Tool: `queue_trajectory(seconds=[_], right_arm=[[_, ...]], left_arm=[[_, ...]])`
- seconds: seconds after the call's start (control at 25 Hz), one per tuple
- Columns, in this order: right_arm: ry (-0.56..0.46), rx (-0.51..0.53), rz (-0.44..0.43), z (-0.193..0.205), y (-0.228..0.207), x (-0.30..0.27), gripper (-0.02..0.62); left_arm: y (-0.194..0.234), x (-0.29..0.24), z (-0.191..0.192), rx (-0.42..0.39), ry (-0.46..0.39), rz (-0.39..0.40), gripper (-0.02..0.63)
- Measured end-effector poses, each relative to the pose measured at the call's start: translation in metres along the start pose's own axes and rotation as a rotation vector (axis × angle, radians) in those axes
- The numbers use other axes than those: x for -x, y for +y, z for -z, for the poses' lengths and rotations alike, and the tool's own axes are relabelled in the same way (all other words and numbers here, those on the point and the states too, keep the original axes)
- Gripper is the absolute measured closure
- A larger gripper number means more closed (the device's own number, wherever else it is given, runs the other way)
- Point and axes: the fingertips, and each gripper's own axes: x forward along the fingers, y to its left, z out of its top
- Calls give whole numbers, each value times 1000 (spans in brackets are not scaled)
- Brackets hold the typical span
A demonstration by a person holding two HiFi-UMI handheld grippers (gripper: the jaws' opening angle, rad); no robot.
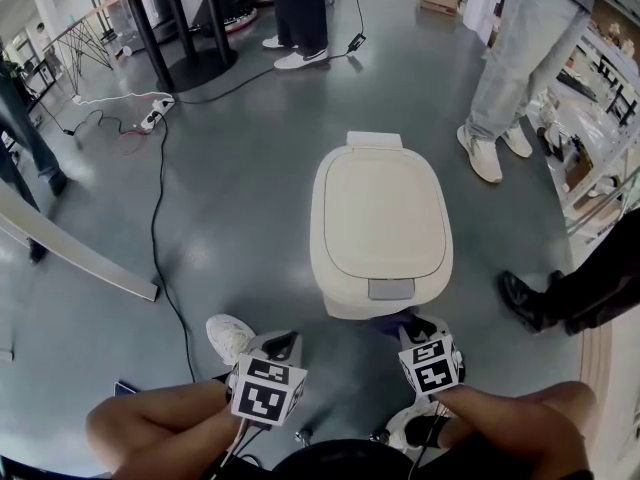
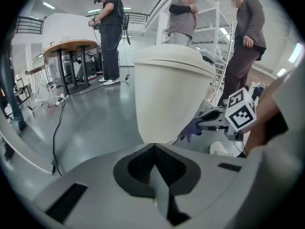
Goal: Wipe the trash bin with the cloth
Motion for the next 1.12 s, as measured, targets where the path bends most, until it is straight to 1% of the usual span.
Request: queue_trajectory(seconds=[0.2, 0.28, 0.4, 0.52, 0.64, 0.76, 0.84, 1.0, 1.04, 1.12], right_arm=[[-24, 7, -13, 1, 2, 12, 502], [-67, 35, -11, -4, 2, 24, 502], [-157, 102, -2, -17, 0, 54, 502], [-235, 122, -16, -21, 2, 91, 502], [-282, 154, -3, -25, -2, 128, 502], [-333, 196, -15, -47, -10, 159, 502], [-365, 202, -30, -55, -16, 175, 502], [-389, 248, -30, -57, -44, 192, 502], [-393, 275, -36, -60, -51, 195, 502], [-381, 346, -81, -68, -59, 197, 502]], left_arm=[[-16, -1, -13, -28, -6, 12, 606], [-25, 1, -21, -45, -19, 24, 606], [-40, 8, -39, -83, -52, 43, 606], [-61, 22, -58, -110, -82, 69, 606], [-87, 39, -82, -137, -124, 103, 606], [-111, 56, -114, -182, -161, 102, 606], [-130, 66, -136, -213, -182, 98, 606], [-161, 60, -162, -238, -223, 92, 606], [-168, 56, -169, -249, -228, 92, 606], [-186, 53, -185, -259, -245, 104, 606]])
